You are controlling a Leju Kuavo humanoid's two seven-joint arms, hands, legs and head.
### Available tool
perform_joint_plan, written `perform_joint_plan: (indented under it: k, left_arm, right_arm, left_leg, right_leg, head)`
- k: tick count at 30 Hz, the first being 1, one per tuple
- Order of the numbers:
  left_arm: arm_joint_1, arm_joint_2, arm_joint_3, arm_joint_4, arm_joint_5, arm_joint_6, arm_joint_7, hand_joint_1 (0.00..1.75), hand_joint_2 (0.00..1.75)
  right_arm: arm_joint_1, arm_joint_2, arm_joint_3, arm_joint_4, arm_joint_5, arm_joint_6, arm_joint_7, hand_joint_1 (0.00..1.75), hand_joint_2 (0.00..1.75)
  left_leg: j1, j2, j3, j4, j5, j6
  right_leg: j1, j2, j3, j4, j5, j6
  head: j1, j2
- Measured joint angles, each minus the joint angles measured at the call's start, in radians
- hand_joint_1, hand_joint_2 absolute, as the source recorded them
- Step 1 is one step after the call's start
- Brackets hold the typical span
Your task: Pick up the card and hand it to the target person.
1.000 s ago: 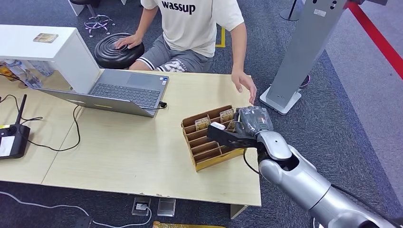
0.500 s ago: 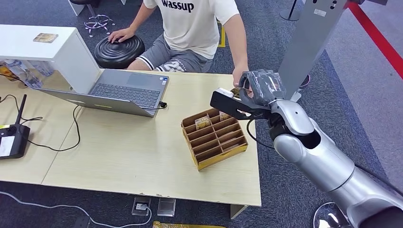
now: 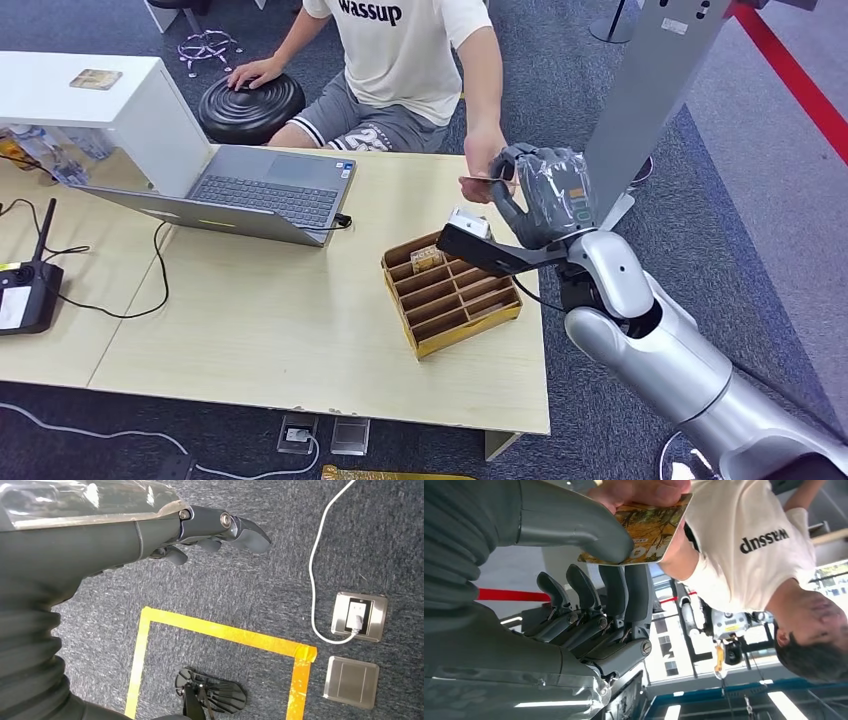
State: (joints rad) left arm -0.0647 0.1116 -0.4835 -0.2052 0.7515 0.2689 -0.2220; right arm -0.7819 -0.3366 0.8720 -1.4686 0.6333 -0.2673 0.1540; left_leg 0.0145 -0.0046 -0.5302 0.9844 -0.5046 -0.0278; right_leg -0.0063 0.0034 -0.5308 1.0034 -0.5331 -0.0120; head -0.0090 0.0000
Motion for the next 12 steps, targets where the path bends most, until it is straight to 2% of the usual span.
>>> perform_joint_plan:
  k: [2,3,7,12]
  left_arm:
    - [0.000,0.000,-0.003,0.000,0.001,0.000,-0.005,0.00,1.31]
    - [0.000,0.000,-0.005,0.000,0.002,0.000,-0.007,0.00,1.75]
    - [-0.001,0.000,-0.016,0.000,0.003,0.001,-0.010,0.00,0.00]
    - [-0.001,0.000,-0.018,0.000,0.022,0.010,-0.014,0.00,0.00]
  right_arm:
    - [0.021,0.006,-0.001,0.007,0.001,-0.036,-0.027,0.00,1.75]
    - [0.031,0.009,-0.002,0.010,-0.001,-0.052,-0.039,0.00,1.75]
    - [0.071,0.017,-0.014,0.020,-0.043,-0.100,-0.079,0.00,1.75]
    - [0.126,0.026,-0.040,0.024,-0.256,-0.115,-0.164,0.00,1.75]
  left_leg:
    - [0.000,0.000,-0.001,0.000,0.000,0.000]
    - [0.000,0.000,-0.001,0.000,0.000,0.000]
    - [0.000,0.000,-0.002,0.000,0.000,0.000]
    - [0.000,0.000,-0.002,0.000,0.000,0.000]
  right_leg:
    - [0.000,0.000,-0.001,0.000,0.000,0.000]
    - [0.000,0.000,-0.001,0.000,0.000,0.000]
    - [0.000,0.000,-0.002,0.000,0.000,0.000]
    - [0.000,0.000,-0.002,0.000,0.000,0.000]
  head:
    - [0.000,0.000]
    - [0.000,0.000]
    - [0.000,0.000]
    - [0.000,0.000]
